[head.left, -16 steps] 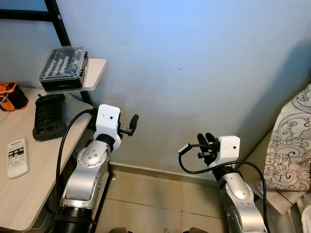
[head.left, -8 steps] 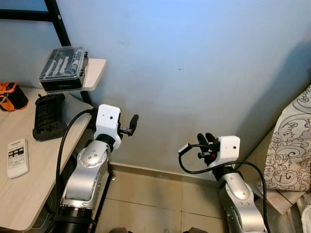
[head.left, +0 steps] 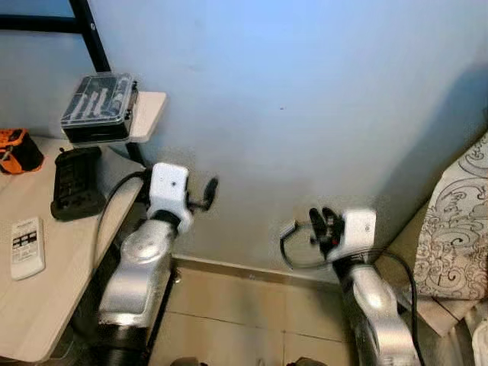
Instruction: Clean up the room
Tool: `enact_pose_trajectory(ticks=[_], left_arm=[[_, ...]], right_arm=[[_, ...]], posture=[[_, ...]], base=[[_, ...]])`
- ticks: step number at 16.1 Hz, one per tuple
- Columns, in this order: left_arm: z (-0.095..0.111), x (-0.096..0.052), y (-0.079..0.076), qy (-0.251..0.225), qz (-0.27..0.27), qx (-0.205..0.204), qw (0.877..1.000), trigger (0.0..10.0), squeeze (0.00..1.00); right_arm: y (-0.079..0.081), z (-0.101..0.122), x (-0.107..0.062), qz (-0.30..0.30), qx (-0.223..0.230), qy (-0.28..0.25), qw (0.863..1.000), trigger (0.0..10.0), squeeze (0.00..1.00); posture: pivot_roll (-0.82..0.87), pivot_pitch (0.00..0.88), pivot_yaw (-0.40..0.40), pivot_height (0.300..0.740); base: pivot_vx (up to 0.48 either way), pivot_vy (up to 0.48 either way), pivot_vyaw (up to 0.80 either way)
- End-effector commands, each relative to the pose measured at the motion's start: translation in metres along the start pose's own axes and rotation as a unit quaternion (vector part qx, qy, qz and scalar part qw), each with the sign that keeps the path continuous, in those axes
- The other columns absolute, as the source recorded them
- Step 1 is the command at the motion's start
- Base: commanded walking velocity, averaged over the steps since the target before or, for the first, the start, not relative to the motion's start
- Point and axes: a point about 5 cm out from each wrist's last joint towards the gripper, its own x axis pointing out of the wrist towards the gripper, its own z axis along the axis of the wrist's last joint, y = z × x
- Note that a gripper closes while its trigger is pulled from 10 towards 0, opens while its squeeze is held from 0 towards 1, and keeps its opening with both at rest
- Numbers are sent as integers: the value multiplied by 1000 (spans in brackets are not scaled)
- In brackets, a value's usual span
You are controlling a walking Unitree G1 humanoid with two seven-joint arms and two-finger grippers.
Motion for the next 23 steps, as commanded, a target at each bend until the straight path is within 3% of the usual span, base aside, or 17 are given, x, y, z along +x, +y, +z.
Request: enact_pose_trajectory(ticks=[1, 3, 5, 8, 10, 13, 16, 17, 18, 19, 21, 23], left_arm=[[0, 5, -3, 3, -10, -18, 1000, 10000, 0], [-6, 9, 1, 24, 5, -51, 998, 10000, 0], [-30, 25, 17, 77, 41, -102, 991, 10000, 0], [-56, 32, 20, 125, 40, -108, 985, 10000, 0], [-86, 25, 21, 187, 46, -115, 975, 10000, 0], [-129, 5, 5, 287, 40, -110, 951, 10000, 0], [-160, -21, 0, 354, 50, -99, 929, 10000, 0], [-182, -46, -8, 422, 51, -113, 898, 10000, 0], [-193, -61, -14, 462, 48, -121, 877, 10000, 0], [-205, -78, -17, 501, 63, -145, 851, 10000, 0], [-207, -82, -16, 506, 74, -150, 846, 10000, 0], [-206, -79, -17, 493, 67, -143, 855, 10000, 0]], right_arm=[[1, 10, 3, 0, 9, -18, 1000, 10000, 0], [1, 7, 7, -12, 21, -10, 1000, 10000, 0], [2, -14, 23, -34, 61, 38, 997, 10000, 0], [1, -28, 36, -35, 69, 83, 994, 10000, 0], [-5, -48, 41, -45, 64, 144, 986, 10000, 0], [-9, -87, 28, -72, 105, 267, 955, 10000, 0], [-7, -116, 4, -81, 101, 355, 926, 10000, 0], [-4, -128, -9, -68, 64, 387, 917, 10000, 0], [-5, -134, -16, -63, 38, 403, 912, 10000, 0], [-9, -146, -32, -70, 13, 446, 892, 10000, 0], [-8, -151, -39, -78, 25, 470, 879, 10000, 0], [-8, -151, -39, -90, 48, 472, 876, 10000, 0]], posture=[[19, 0, 4, 710], [16, 0, 4, 710], [24, 0, 0, 710], [27, 0, -5, 710], [23, 0, -12, 710], [27, 0, -29, 710], [26, 0, -31, 710], [24, 0, -31, 710], [23, 0, -32, 710], [24, 0, -39, 710], [22, 0, -44, 710], [20, 0, -43, 710]], base=[[0, 0, 0], [0, 0, 0], [0, 0, 0], [0, 0, 0], [0, 0, 0], [0, 0, 0], [0, 0, 0], [0, 0, 0], [0, 0, 0], [0, 0, 0], [0, 0, 0], [0, 0, 0]])
